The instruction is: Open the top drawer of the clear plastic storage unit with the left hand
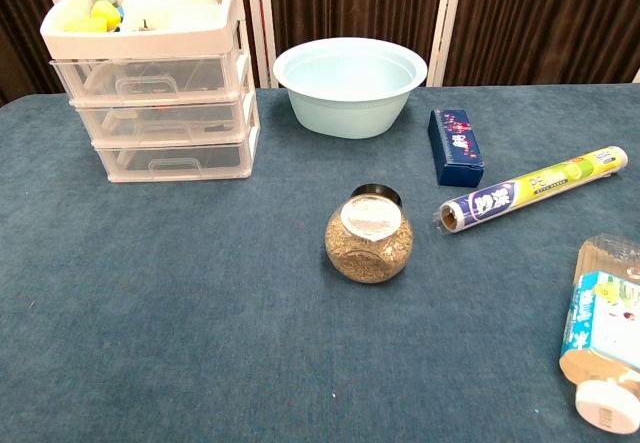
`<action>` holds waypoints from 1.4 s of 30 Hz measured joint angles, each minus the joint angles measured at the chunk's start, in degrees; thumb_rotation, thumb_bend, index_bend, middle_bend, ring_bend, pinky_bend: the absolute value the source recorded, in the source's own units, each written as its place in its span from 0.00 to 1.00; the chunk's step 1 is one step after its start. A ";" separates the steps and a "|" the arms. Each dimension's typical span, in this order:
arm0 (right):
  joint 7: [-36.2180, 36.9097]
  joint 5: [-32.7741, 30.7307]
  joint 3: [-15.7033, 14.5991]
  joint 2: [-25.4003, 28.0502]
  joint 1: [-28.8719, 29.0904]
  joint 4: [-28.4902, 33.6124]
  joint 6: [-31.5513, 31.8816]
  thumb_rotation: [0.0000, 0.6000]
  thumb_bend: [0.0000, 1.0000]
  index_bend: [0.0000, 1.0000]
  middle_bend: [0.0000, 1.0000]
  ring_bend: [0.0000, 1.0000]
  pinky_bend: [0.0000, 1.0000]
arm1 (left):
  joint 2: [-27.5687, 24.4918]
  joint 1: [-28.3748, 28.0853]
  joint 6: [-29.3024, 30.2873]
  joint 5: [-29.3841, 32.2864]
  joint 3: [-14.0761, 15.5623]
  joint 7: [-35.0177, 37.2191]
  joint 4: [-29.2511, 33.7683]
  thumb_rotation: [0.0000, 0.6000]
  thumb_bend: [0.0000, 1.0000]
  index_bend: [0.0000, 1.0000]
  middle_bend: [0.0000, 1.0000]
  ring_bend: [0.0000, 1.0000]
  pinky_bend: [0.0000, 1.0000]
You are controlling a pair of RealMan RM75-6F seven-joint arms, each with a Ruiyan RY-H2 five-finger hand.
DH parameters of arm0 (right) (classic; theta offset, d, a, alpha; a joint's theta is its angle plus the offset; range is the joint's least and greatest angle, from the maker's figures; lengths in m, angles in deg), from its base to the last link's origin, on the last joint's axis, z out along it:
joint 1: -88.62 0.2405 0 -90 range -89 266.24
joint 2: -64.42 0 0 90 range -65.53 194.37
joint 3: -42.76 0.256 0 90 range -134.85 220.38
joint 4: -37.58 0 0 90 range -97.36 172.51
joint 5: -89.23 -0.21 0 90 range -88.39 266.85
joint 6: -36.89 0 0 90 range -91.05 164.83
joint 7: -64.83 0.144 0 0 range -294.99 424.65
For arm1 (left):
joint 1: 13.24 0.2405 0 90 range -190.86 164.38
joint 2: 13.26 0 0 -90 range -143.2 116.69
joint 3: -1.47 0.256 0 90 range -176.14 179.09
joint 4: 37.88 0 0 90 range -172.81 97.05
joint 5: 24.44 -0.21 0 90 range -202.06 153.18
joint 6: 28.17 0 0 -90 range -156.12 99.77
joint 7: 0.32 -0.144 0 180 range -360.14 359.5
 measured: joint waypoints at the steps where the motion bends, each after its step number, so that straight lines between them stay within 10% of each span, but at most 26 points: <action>1: 0.11 0.00 0.01 0.07 -0.01 0.02 0.03 1.00 0.07 0.00 0.00 0.00 0.00 | 0.03 0.00 0.00 0.00 0.00 -0.07 0.00 1.00 0.00 0.00 0.00 0.00 0.05; 18: -0.03 -0.07 0.03 -0.01 0.10 0.18 -0.21 1.00 0.07 0.00 0.00 0.00 0.00 | -0.12 -0.04 -0.30 0.34 -0.04 0.53 0.42 1.00 0.02 0.00 0.01 0.00 0.07; 20: 0.06 -0.06 0.06 0.00 0.12 0.21 -0.21 1.00 0.07 0.00 0.00 0.00 0.00 | -0.15 -0.04 -0.29 0.47 -0.11 0.67 0.71 1.00 0.11 0.00 0.14 0.09 0.20; 22: 0.14 -0.03 0.01 0.03 0.10 0.15 -0.21 1.00 0.07 0.00 0.00 0.00 0.00 | -0.16 -0.06 -0.16 0.52 -0.27 0.91 1.10 1.00 0.28 0.00 0.54 0.46 0.51; 25: 0.35 -0.06 -0.01 0.19 -0.03 0.24 -0.02 1.00 0.07 0.00 0.00 0.00 0.00 | 0.11 -0.26 0.74 0.42 -1.09 2.30 2.09 1.00 0.44 0.00 0.90 0.80 0.78; 31: 0.43 0.22 -0.19 0.32 -0.08 0.47 -0.02 1.00 0.07 0.00 0.00 0.00 0.00 | -0.03 -1.07 -2.68 6.54 -2.55 7.81 9.23 1.00 0.57 0.03 0.98 0.90 0.87; 42: 0.83 0.17 -0.25 0.52 -0.20 0.57 0.03 1.00 0.07 0.00 0.00 0.00 0.00 | -0.67 -9.00 -18.17 39.64 -13.79 19.00 25.44 1.00 0.60 0.06 0.99 0.93 0.92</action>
